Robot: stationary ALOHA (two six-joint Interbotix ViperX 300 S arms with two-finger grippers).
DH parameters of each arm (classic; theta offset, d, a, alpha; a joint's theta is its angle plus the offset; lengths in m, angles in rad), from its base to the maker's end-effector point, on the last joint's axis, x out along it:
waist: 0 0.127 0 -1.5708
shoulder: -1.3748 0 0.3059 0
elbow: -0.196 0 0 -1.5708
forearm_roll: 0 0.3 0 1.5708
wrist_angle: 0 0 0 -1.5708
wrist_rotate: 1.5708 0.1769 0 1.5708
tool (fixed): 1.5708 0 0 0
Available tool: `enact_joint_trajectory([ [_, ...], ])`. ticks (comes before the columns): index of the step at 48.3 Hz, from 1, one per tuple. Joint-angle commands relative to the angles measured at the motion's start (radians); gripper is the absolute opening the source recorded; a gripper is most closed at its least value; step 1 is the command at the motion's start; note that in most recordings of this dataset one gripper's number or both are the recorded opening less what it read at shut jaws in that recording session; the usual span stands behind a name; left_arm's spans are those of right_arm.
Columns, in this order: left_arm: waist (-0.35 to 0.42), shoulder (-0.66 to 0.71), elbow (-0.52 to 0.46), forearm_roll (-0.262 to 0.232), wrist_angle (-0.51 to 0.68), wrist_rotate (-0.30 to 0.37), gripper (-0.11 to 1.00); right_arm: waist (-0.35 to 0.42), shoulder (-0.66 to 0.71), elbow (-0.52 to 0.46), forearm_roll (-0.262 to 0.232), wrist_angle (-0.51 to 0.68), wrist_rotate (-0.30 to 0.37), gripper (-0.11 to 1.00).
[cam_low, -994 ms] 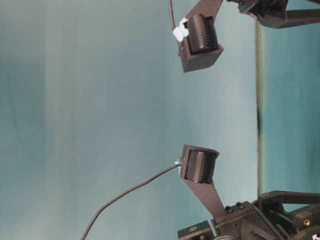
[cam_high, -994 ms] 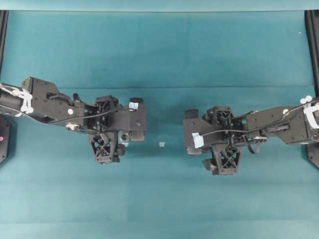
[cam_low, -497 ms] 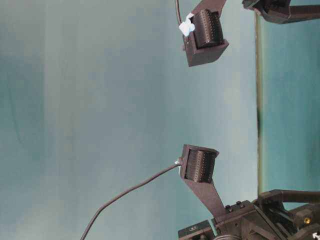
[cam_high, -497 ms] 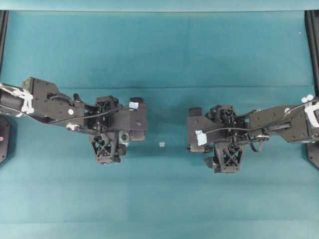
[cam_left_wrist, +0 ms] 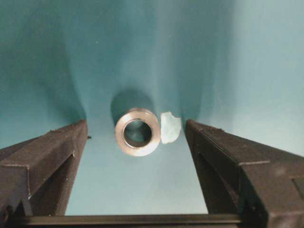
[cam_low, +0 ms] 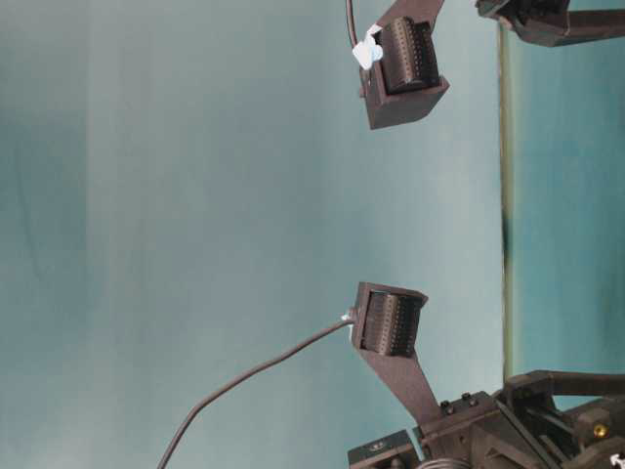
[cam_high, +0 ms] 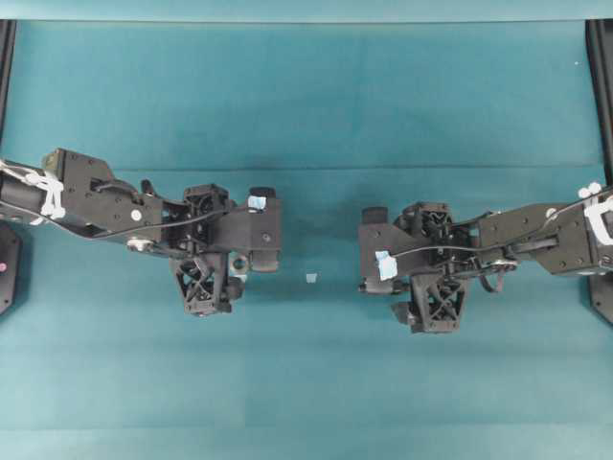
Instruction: Insert the washer onto the shaft with both hands.
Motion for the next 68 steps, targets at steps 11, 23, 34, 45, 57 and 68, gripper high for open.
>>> enact_joint_trajectory([
  [11,0.0,-0.005,-0.012,0.0,-0.005,0.0,0.89,-0.005,0.014,-0.005,-0.002,0.035,-0.006,0.78],
  [23,0.002,-0.005,-0.014,0.0,-0.005,0.0,0.89,-0.005,0.014,-0.011,0.002,0.064,-0.005,0.78],
  [34,0.002,-0.003,-0.018,0.0,-0.006,0.0,0.89,-0.005,0.014,-0.014,0.003,0.064,-0.003,0.78],
  [45,0.0,-0.003,-0.018,0.0,-0.005,0.0,0.89,-0.005,0.014,-0.014,0.003,0.075,0.002,0.78],
  [57,0.002,-0.003,-0.018,0.0,-0.005,0.0,0.89,-0.003,0.014,-0.018,0.005,0.081,0.002,0.77],
  [68,0.0,-0.003,-0.02,0.0,-0.005,0.0,0.86,-0.005,0.014,-0.023,0.006,0.084,0.002,0.75],
])
